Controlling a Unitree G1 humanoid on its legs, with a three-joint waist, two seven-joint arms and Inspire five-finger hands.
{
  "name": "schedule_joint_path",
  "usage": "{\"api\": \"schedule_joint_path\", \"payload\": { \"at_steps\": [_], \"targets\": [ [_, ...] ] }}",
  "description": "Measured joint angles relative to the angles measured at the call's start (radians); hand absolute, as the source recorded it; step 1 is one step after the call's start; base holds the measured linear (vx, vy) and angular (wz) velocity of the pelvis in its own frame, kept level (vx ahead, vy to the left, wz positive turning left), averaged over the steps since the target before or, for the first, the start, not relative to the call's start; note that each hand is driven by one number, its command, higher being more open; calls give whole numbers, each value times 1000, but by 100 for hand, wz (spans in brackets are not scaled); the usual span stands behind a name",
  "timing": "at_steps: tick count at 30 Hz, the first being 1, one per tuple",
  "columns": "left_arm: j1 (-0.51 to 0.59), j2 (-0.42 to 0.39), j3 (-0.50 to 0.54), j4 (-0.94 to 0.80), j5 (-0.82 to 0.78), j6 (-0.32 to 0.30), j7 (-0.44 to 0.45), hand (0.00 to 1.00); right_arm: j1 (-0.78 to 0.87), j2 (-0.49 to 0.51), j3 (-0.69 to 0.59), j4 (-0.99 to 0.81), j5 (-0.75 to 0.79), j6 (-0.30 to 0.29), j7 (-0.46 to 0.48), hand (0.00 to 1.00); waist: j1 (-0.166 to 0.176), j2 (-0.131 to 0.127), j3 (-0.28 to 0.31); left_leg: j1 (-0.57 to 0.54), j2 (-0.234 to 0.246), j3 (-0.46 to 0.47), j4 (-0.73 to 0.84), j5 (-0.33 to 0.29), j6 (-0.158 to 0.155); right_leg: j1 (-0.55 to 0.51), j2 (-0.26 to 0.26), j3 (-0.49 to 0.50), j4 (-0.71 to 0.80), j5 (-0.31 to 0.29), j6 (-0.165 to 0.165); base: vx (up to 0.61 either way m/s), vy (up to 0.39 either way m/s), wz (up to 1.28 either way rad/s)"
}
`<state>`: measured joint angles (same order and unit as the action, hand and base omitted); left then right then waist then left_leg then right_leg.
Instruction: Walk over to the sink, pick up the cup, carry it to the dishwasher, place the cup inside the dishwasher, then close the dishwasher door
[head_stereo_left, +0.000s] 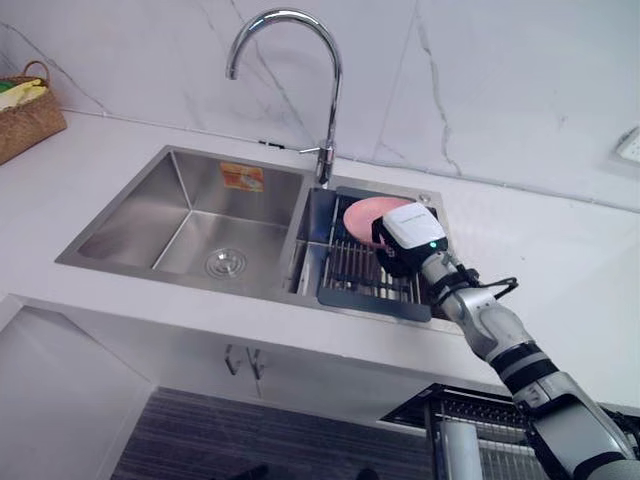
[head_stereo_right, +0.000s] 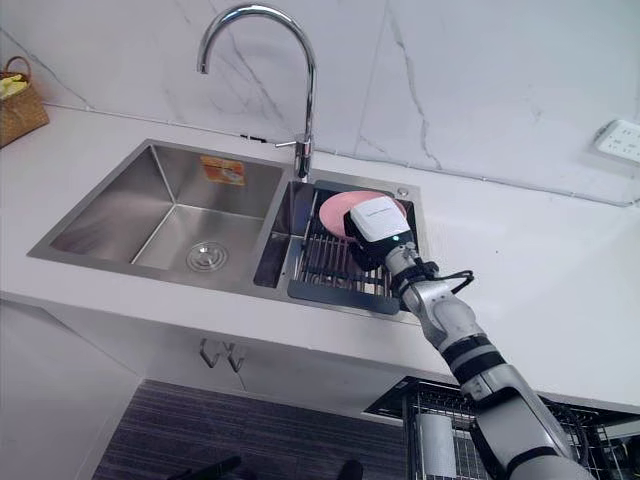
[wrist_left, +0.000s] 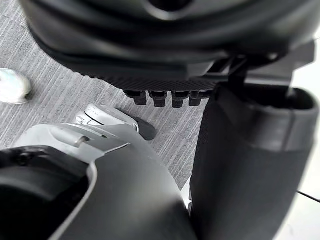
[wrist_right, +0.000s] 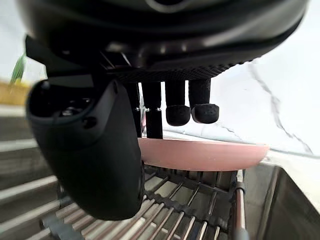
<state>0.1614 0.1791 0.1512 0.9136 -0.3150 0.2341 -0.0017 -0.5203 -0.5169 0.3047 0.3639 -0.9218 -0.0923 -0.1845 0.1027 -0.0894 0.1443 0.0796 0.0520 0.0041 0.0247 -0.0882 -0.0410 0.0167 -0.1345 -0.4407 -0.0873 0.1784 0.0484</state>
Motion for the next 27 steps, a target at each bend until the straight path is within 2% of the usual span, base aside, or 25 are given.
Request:
{"api": "schedule_joint_path", "payload": {
  "at_steps": [4, 5, 6, 7, 8, 9, 10, 12, 13, 14, 15, 16, 17, 18, 19, 21, 23, 25, 27],
  "targets": [
    [10, -4, 0, 3, 25, -4, -4, 100, 80, -40, -104, -115, 49, -21, -17, 0, -29, 19, -6, -1, 0, -6, 5, -1, 1, 2, 2, 1, 1, -3, 3, 4, 2, 3],
    [11, -6, 0, 5, 41, -14, -11, 100, 99, -50, -137, -137, 69, -22, -25, 0, -33, 29, -5, -12, 2, 1, 62, -35, 3, 4, 10, 39, 1, -9, 9, 10, 40, -37],
    [13, -15, 6, 5, 41, -35, -24, 100, 103, -63, -151, -157, 78, -21, -33, 0, -32, 56, -2, -56, 19, 18, 196, -109, 5, 1, 26, 111, 7, -15, 10, -7, 67, -62],
    [14, -26, 17, 5, 41, -44, -31, 100, 102, -73, -151, -166, 79, -25, -36, 0, -30, 76, -2, -78, 28, 29, 270, -144, 6, -6, 39, 143, 20, -23, 9, -58, 107, -118],
    [17, -42, 27, 4, 44, -62, -43, 100, 100, -79, -150, -181, 79, -40, -37, 0, -26, 98, -2, -119, 39, 22, 405, -174, 11, -30, 56, 210, 55, -29, 4, -76, 98, -165],
    [22, -50, 30, -2, 55, -72, -55, 100, 101, -81, -149, -199, 79, -58, -37, 0, -24, 110, -2, -139, 29, -31, 485, -193, 23, -58, 65, 285, 88, -29, 4, -82, 100, -181],
    [23, -51, 27, -4, 69, -75, -63, 100, 101, -87, -149, -211, 79, -66, -38, 0, -25, 121, -4, -139, 26, -57, 506, -211, 19, -74, 77, 322, 104, -29, 5, -101, 158, -196],
    [21, -50, 12, -3, 122, -75, -96, 100, 103, -125, -168, -252, 91, -73, -58, 0, -51, 162, -8, -121, 29, -89, 514, -306, 11, -157, 123, 447, 160, -9, 23, -131, 216, -177],
    [20, -47, 8, -3, 123, -72, -105, 100, 106, -126, -185, -252, 94, -72, -65, 0, -61, 161, -4, -120, 20, -83, 513, -329, 26, -180, 128, 476, 175, -3, 31, -192, 244, -153],
    [18, -38, 3, -2, 118, -63, -115, 100, 126, -124, -224, -252, 95, -62, -78, 0, -69, 143, 14, -112, 0, -39, 525, -346, 43, -205, 125, 531, 194, 11, 45, -230, 248, -140],
    [19, -31, 13, -4, 108, -58, -125, 100, 148, -123, -261, -252, 95, -57, -79, 0, -76, 122, 27, -104, -15, 17, 548, -352, 68, -209, 114, 559, 175, 6, 31, -279, 305, -135],
    [17, -29, 19, -4, 99, -56, -129, 100, 150, -123, -271, -252, 95, -56, -79, 0, -77, 121, 33, -98, -12, 48, 544, -347, 82, -202, 100, 536, 161, -9, 21, -250, 242, -129],
    [13, -33, 21, -1, 97, -51, -129, 100, 149, -123, -280, -258, 96, -56, -79, 0, -76, 139, 42, -82, 1, 108, 517, -329, 107, -207, 69, 418, 168, -79, -59, -195, 194, -134],
    [16, -42, 23, 0, 88, -46, -126, 100, 142, -122, -279, -263, 96, -65, -80, 0, -68, 151, 51, -67, 20, 164, 495, -319, 113, -236, 46, 313, 246, -103, -72, -234, 230, -182],
    [22, -42, 26, 5, 51, -43, -119, 100, 130, -122, -271, -263, 95, -106, -90, 0, -58, 158, 51, -53, 38, 240, 463, -302, 121, -261, 6, 195, 396, -131, -98, -210, 208, -192],
    [29, -35, 25, 15, 16, -44, -116, 100, 85, -130, -232, -262, 95, -169, -109, 0, -56, 156, 49, -42, 55, 345, 406, -265, 126, -204, -74, 69, 603, -235, -89, -202, 166, -164],
    [26, -27, 17, 8, 17, -45, -116, 100, 36, -143, -206, -255, 96, -186, -109, 0, -54, 153, 47, -53, 63, 389, 388, -247, 127, -128, -110, 26, 636, -287, -86, -129, 52, -99],
    [11, -14, 15, -2, 17, -32, -114, 100, -18, -147, -198, -235, 97, -202, -106, 0, -35, 140, 40, -84, 69, 426, 380, -229, 119, -27, -126, 7, 529, -290, -55, -114, -38, -86],
    [-14, 13, 15, -12, 22, 12, -108, 100, -60, -147, -197, -210, 97, -195, -87, 0, -18, 105, 35, -133, 68, 440, 384, -201, 108, 53, -107, 5, 311, -262, -11, -86, -160, -54]
  ]
}}
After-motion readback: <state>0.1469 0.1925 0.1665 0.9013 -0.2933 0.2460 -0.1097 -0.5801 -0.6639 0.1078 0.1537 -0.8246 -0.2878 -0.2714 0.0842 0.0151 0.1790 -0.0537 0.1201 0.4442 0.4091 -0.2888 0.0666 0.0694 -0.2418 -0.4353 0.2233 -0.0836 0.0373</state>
